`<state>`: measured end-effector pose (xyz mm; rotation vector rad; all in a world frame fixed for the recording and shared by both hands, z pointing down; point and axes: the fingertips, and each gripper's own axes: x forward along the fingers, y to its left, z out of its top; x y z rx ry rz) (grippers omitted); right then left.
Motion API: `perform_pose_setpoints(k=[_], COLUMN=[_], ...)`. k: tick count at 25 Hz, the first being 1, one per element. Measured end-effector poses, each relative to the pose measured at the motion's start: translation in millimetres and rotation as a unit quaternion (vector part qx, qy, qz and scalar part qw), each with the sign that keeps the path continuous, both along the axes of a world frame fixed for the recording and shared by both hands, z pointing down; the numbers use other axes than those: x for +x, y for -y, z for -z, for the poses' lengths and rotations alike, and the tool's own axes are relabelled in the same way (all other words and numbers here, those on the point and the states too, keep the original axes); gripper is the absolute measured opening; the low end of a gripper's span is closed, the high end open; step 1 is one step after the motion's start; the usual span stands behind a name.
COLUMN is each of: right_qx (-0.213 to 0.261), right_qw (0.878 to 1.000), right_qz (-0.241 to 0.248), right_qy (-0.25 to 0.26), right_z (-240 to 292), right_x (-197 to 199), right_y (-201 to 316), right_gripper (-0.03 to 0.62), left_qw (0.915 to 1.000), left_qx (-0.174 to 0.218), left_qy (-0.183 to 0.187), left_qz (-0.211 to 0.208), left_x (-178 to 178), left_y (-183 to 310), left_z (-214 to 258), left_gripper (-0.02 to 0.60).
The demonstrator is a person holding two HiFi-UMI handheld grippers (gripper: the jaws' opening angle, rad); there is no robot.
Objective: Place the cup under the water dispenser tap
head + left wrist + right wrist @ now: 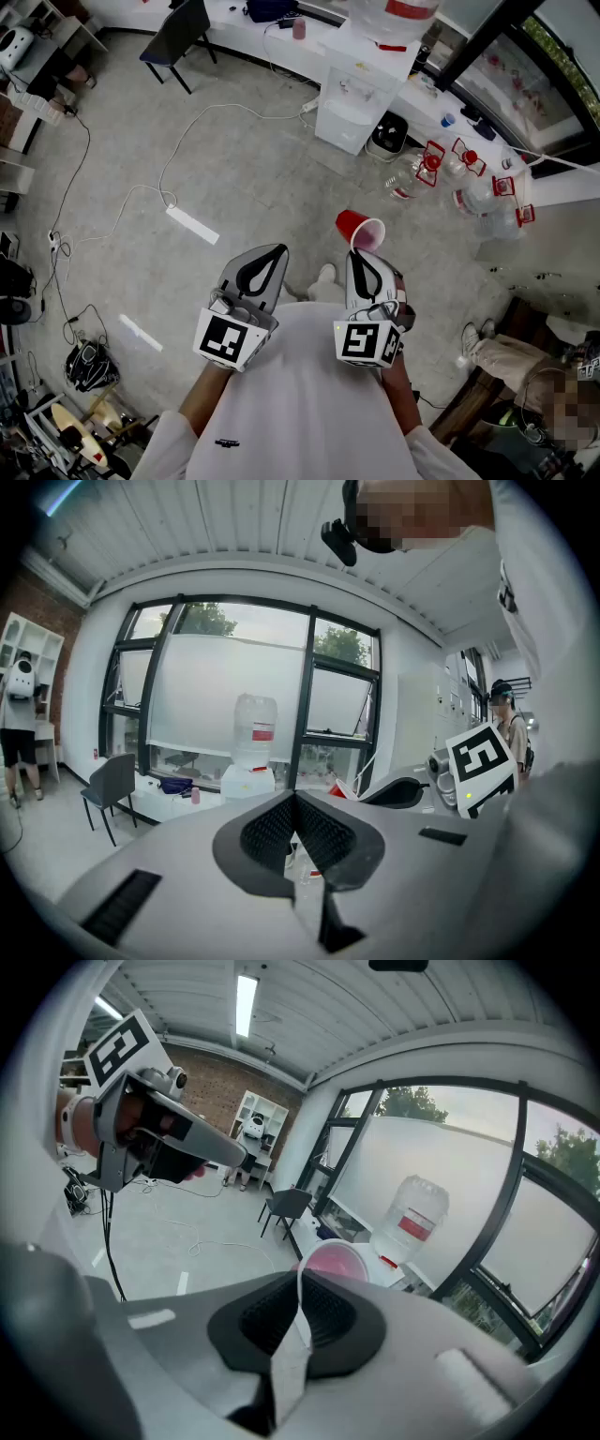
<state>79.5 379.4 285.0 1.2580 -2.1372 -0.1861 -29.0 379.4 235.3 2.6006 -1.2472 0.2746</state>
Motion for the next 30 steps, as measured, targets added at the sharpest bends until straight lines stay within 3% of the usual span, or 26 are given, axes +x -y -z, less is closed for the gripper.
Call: perform_pose_setpoints(k=[14, 21, 30], right_qx=[-0.014, -0.006, 0.01], right_qw=[1.0, 0.999, 0.999], right_qz=[0.025, 0.025, 0.037], right_qy=[-0.006, 0.02, 0.035], right_z=[-8.1, -0.4, 4.3], right_x=[20.6, 51.0, 92.4], right_y=[8.5, 25.4, 38.8], right_gripper=[0.023, 0.023, 0.021], left_qw=[0.9995, 0.9981, 0.9951], left_qx=[-0.002, -0.01, -0.019], left_qy=[-0.015, -0.01, -0.037], left_qz=[0.027, 0.06, 0.09], left_x=[10.3, 28.7, 63.3], left_y=[6.5, 23.8, 43.9], left_z=[-5.7, -19.0, -18.9], left_gripper=[0.0, 0.0, 0.0])
